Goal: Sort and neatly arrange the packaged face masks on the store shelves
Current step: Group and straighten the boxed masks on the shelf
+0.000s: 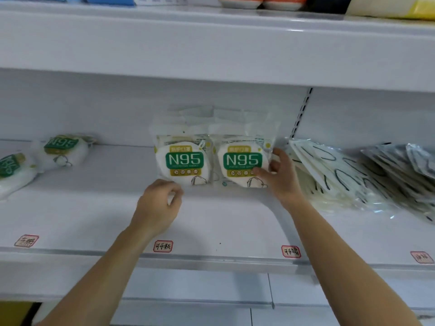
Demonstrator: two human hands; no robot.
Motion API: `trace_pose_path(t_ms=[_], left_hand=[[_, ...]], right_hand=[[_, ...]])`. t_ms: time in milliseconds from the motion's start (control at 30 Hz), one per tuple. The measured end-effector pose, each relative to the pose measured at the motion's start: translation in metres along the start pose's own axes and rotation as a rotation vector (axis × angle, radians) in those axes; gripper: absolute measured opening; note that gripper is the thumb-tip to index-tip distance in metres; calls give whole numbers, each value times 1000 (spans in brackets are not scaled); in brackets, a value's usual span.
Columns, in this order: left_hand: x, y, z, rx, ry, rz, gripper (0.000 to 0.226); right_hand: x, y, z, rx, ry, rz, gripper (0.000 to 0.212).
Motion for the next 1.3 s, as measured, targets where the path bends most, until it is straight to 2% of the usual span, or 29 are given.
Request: trace_pose_path(t_ms=[67,267,367,467,600,667,700,833,933,1033,1100,1167,1300], left_hand=[[5,3,18,-198,-22,-36,18],[7,11,38,-275,-85,6,24],[6,20,55,-319,-30,40,32],[6,34,76,-358,28,58,48],[4,68,118,-366,107,93,53],[2,94,145,-365,147,96,58],[0,109,162,-364,179,89,54],[-9,161,224,-395,236,52,44],[-5,183,254,-368,197,7,43],[-1,200,271,-316,162,-49,46],[0,206,278,-278,134,-58,41],[-4,211,284,-227,120,-60,37],[-8,218,290,-2,141,-113,34]], right_hand=[[0,-8,-10,-2,23,-62,69],[21,-7,1,158,187,-439,87],[46,-17,19,270,415,-530,74],[72,-60,37,365,743,-466,44],[87,-162,58,363,882,-205,26],[90,-223,70,345,846,-79,25],[89,-255,75,333,772,-9,26],[76,-381,81,348,334,253,35],[65,-453,80,417,168,314,46],[57,-503,83,674,156,329,46],[52,-523,85,715,125,310,40],[49,-526,87,588,68,183,29],[56,-492,83,75,-66,-83,9]])
Point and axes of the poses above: each hand's wrist, its own x-axis away from the middle knuckle, its own y-axis out of the back of the hand, z = x × y, the point moved 5 cm from there along -x, towards the middle knuckle, and after that the axes turned 4 degrees about -z, right-handed, at the moved point
